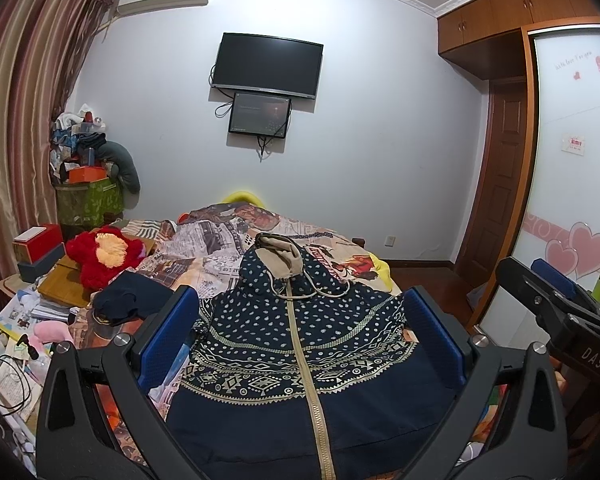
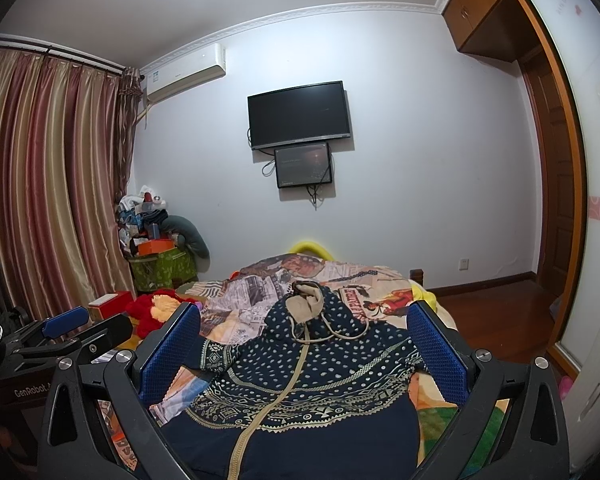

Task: Fold large clothes

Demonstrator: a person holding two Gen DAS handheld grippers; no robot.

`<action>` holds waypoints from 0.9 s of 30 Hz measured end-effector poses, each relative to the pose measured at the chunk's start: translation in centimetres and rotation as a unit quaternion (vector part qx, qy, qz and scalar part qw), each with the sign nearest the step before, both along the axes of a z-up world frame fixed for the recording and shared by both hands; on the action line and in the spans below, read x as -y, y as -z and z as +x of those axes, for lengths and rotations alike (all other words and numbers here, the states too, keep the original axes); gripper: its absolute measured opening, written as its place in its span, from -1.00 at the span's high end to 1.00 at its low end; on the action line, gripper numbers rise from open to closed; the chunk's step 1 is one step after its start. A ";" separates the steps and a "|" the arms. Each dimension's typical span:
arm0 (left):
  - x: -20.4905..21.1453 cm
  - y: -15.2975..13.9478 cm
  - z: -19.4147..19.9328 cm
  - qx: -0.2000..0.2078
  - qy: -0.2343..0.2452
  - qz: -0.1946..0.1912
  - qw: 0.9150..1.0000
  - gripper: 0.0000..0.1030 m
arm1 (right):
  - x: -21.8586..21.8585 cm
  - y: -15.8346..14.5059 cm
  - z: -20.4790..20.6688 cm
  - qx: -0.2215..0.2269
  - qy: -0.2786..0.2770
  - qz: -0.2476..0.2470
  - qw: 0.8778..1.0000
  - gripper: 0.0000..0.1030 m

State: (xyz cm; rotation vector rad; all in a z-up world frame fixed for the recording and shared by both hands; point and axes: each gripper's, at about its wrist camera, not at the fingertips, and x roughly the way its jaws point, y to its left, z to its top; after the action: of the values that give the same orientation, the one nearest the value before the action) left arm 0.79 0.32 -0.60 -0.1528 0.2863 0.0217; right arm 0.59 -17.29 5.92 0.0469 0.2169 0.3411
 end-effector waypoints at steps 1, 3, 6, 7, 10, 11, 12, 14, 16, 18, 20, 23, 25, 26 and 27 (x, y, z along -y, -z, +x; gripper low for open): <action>0.0 0.0 0.0 0.000 0.000 0.000 1.000 -1.00 | 0.0 0.0 0.0 0.000 0.000 0.000 1.000 -1.00; 0.0 0.0 0.1 0.000 -0.001 0.000 1.000 -1.00 | 0.0 0.0 0.0 0.000 0.000 0.000 1.000 -1.00; 0.1 0.2 0.4 -0.002 -0.003 0.000 1.000 -1.00 | 0.0 0.1 0.0 0.000 0.000 0.000 1.000 -1.00; 0.1 0.2 0.6 -0.003 -0.005 0.000 1.000 -1.00 | 0.0 0.1 0.1 0.000 0.000 -0.001 1.000 -1.00; -0.4 0.5 1.3 -0.008 -0.007 -0.002 1.000 -1.00 | 0.2 0.1 0.0 -0.004 0.002 -0.002 1.000 -1.00; -0.7 0.6 1.8 -0.011 -0.007 -0.004 1.000 -1.00 | 0.2 0.3 0.2 -0.006 0.002 -0.003 1.000 -1.00; -0.9 0.7 2.1 -0.013 -0.007 -0.005 1.000 -1.00 | 0.2 0.4 0.4 -0.009 0.002 -0.004 1.000 -1.00; -1.5 0.9 2.9 -0.019 -0.012 -0.007 1.000 -1.00 | 0.2 0.7 0.9 -0.015 0.003 -0.006 1.000 -1.00; -2.3 1.3 4.2 -0.026 -0.025 -0.007 0.999 -1.00 | 0.0 1.1 1.9 -0.023 0.004 -0.009 1.000 -1.00; -3.3 1.7 5.5 -0.037 -0.032 -0.009 0.999 -1.00 | -0.2 1.6 3.2 -0.034 0.004 -0.012 0.999 -1.00; -4.7 2.5 7.3 -0.051 -0.040 -0.017 0.998 -1.00 | -0.7 2.1 4.8 -0.048 0.004 -0.017 0.999 -1.00; -7.5 3.9 9.9 -0.074 -0.062 -0.037 0.995 -1.00 | -1.0 3.1 7.5 -0.068 0.007 -0.024 0.997 -1.00; -9.6 5.0 11.6 -0.095 -0.081 -0.043 0.991 -1.00 | -1.3 3.8 9.4 -0.082 0.006 -0.031 0.996 -1.00; -10.8 5.7 12.7 -0.105 -0.089 -0.047 0.989 -1.00 | -1.5 4.2 10.5 -0.090 0.006 -0.035 0.995 -1.00; -11.9 6.4 13.5 -0.112 -0.095 -0.052 0.988 -1.00 | -1.6 4.7 11.6 -0.099 0.005 -0.039 0.994 -1.00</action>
State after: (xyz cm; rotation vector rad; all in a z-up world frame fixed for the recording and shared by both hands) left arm 14.29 12.17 -6.95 -0.2809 0.4979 0.2141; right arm 12.19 -15.68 1.27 0.0045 0.4257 0.3176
